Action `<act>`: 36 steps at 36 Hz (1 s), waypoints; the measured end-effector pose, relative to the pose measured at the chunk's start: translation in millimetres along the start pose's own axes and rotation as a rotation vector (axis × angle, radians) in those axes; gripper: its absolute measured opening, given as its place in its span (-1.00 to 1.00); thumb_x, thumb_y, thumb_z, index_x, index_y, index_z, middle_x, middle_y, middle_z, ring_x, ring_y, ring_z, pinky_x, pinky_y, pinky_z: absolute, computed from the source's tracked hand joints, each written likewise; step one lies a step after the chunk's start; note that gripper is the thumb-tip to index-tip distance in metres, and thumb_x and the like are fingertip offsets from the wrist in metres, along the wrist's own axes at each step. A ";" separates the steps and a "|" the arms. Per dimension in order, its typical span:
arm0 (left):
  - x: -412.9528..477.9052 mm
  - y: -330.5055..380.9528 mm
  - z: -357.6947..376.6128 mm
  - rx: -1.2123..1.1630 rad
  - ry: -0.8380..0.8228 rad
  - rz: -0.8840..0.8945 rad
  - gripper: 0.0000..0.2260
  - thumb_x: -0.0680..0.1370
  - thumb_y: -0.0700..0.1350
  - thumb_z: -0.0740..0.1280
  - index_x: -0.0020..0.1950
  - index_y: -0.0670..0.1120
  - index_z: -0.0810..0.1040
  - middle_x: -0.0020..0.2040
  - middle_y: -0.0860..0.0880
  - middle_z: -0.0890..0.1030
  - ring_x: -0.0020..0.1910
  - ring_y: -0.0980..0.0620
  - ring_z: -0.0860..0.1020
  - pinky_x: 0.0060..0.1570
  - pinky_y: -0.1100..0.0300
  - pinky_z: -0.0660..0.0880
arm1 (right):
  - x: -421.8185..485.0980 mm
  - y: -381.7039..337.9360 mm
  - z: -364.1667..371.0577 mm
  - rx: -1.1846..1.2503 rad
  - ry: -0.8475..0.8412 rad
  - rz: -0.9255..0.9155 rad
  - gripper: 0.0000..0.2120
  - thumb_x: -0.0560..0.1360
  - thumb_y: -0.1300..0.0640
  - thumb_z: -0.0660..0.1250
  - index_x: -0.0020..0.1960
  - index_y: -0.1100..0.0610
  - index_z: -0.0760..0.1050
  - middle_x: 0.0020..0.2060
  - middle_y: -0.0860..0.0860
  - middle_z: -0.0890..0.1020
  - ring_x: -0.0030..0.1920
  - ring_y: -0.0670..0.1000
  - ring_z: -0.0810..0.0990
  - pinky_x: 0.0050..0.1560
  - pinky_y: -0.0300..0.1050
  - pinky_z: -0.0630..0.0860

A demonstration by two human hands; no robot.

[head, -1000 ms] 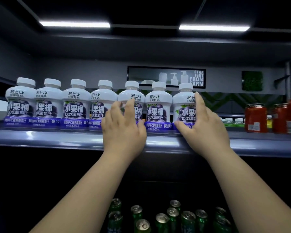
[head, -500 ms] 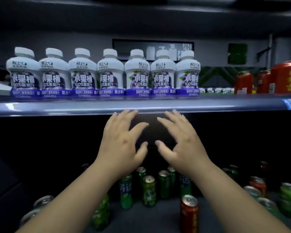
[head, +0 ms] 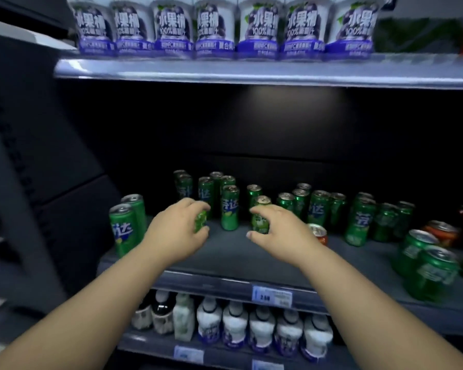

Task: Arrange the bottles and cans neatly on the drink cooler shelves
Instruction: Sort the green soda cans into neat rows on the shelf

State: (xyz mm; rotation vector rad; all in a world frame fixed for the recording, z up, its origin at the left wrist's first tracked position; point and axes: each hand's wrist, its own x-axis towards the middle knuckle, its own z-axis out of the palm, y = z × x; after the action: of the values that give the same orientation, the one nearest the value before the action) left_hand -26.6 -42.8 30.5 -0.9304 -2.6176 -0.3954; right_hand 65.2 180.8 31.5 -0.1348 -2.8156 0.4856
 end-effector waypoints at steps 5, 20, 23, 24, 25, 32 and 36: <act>-31.2 -11.2 21.6 0.046 -0.141 -0.082 -0.56 0.54 0.14 0.31 0.41 0.12 0.41 0.32 0.06 0.46 0.23 -0.04 0.52 0.08 0.04 0.52 | -10.3 1.5 21.6 0.015 -0.136 -0.010 -0.39 0.53 -0.22 0.35 0.52 -0.10 0.30 0.49 -0.06 0.37 0.43 0.02 0.39 0.33 0.00 0.45; -1.7 -67.8 13.6 0.135 -0.186 -0.053 -0.62 0.54 0.12 0.31 0.35 0.12 0.43 0.24 0.08 0.48 0.06 0.00 0.55 -0.02 0.04 0.54 | 50.1 -30.0 50.8 0.028 -0.167 -0.052 -0.40 0.53 -0.19 0.37 0.51 -0.08 0.34 0.48 -0.05 0.39 0.43 0.03 0.40 0.32 -0.02 0.44; 32.0 -84.9 6.9 0.207 -0.220 0.044 -0.62 0.54 0.11 0.30 0.35 0.11 0.44 0.24 0.06 0.49 0.09 -0.02 0.55 -0.09 0.09 0.50 | 73.8 -32.6 52.0 0.019 -0.141 -0.021 -0.41 0.51 -0.17 0.39 0.48 -0.07 0.37 0.45 -0.02 0.44 0.39 0.04 0.44 0.30 -0.01 0.47; 44.9 -91.6 3.7 0.223 -0.229 0.070 -0.63 0.54 0.11 0.30 0.34 0.12 0.44 0.24 0.06 0.48 0.10 -0.02 0.54 -0.09 0.09 0.49 | 83.3 -32.6 52.2 0.013 -0.132 -0.010 -0.41 0.50 -0.17 0.40 0.48 -0.07 0.38 0.44 -0.02 0.45 0.38 0.04 0.46 0.30 0.00 0.47; 57.8 -98.6 0.5 0.231 -0.235 0.089 -0.64 0.53 0.12 0.30 0.33 0.13 0.44 0.23 0.06 0.48 0.09 -0.02 0.55 -0.06 0.08 0.51 | 93.0 -32.4 52.0 0.008 -0.123 0.004 -0.41 0.49 -0.17 0.41 0.47 -0.06 0.39 0.43 -0.02 0.46 0.37 0.04 0.47 0.30 -0.01 0.48; 150.9 -139.4 -7.2 0.216 -0.273 0.200 -0.65 0.51 0.09 0.40 0.28 0.09 0.51 0.20 0.05 0.55 0.13 0.01 0.54 0.08 0.04 0.54 | 157.7 -33.4 48.6 -0.011 -0.052 0.109 -0.41 0.50 -0.11 0.44 0.48 -0.02 0.40 0.41 -0.03 0.50 0.36 0.03 0.49 0.19 -0.15 0.45; 199.9 -162.7 3.5 0.167 -0.337 0.198 -0.59 0.50 0.03 0.41 0.34 0.06 0.50 0.27 0.01 0.54 0.17 -0.02 0.53 0.09 0.14 0.50 | 193.5 -43.9 50.2 -0.037 -0.074 0.122 -0.41 0.52 -0.10 0.41 0.50 -0.02 0.38 0.41 0.03 0.49 0.34 0.06 0.50 0.15 -0.14 0.45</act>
State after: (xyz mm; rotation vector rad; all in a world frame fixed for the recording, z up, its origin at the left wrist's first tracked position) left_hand -278.8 -52.2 83.1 -1.2764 -2.7600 0.0347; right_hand -136.3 150.5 50.9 -0.3042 -2.9023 0.4747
